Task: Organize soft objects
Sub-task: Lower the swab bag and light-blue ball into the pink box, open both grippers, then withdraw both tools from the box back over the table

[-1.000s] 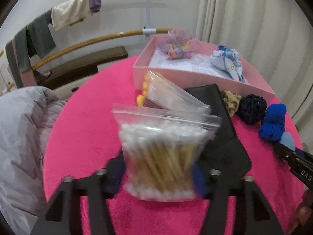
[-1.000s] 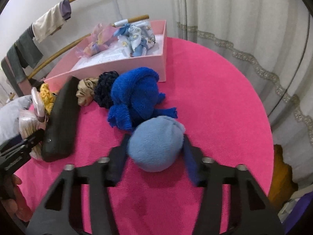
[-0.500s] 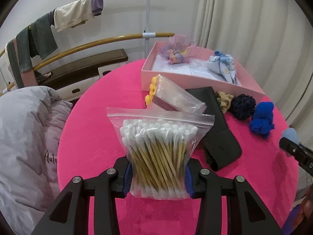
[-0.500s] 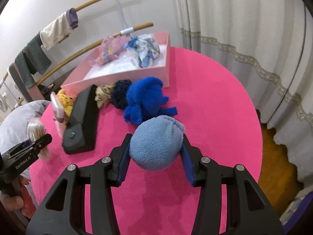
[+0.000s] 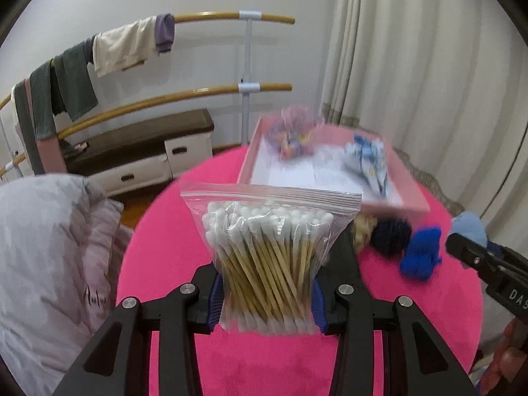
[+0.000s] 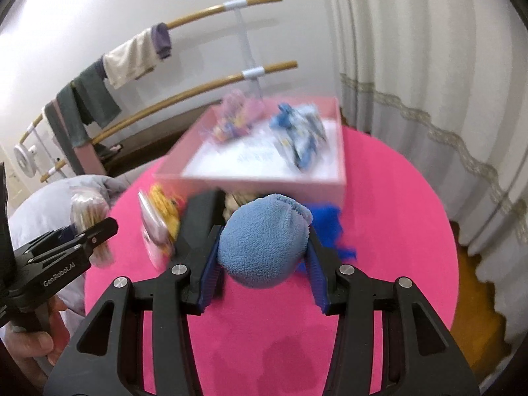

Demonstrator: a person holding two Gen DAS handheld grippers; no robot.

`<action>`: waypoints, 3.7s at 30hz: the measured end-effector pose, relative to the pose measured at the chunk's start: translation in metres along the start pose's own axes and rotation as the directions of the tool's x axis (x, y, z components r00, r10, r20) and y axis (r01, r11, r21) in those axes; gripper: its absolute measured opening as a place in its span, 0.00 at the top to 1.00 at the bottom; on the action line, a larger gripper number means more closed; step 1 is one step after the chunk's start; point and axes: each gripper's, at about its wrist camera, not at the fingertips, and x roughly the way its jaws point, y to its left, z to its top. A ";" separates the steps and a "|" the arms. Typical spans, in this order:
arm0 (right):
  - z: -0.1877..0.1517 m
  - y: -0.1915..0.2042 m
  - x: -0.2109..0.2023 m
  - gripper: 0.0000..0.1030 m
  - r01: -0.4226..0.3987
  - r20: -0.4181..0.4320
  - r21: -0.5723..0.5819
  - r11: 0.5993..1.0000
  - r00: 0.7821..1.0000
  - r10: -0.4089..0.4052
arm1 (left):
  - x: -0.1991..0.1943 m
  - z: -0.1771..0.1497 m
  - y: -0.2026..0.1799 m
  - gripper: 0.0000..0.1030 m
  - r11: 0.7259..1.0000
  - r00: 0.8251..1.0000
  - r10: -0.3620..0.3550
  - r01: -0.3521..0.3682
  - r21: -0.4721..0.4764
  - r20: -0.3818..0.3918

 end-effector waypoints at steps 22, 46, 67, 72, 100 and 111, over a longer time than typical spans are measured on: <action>0.143 0.012 0.142 0.57 -0.031 -0.075 -0.106 0.994 0.997 0.023 | 0.131 0.144 -0.013 0.61 0.999 0.998 -0.037 0.036 -0.038 -0.046; 0.150 -0.017 0.176 0.00 0.085 -0.092 -0.107 0.991 0.991 -0.095 | 0.206 0.200 -0.013 0.01 0.998 0.998 -0.015 0.011 -0.065 -0.067; 0.112 0.003 0.017 0.00 0.046 0.122 -0.027 0.999 0.992 -0.043 | 0.029 0.099 -0.040 0.00 0.993 0.977 0.089 -0.101 0.058 0.192; 0.089 0.010 -0.018 0.00 0.052 0.157 -0.029 0.998 0.987 -0.046 | -0.008 0.068 -0.040 0.00 0.995 0.976 0.078 -0.090 0.048 0.203; 0.013 0.038 -0.115 0.00 0.066 0.247 -0.025 0.998 0.967 -0.058 | -0.162 -0.043 -0.024 0.00 0.998 0.959 0.055 -0.056 -0.005 0.278; 0.004 0.041 -0.117 0.00 0.061 0.239 -0.027 0.998 0.970 -0.053 | -0.176 -0.041 -0.025 0.00 0.999 0.962 0.050 -0.052 -0.001 0.269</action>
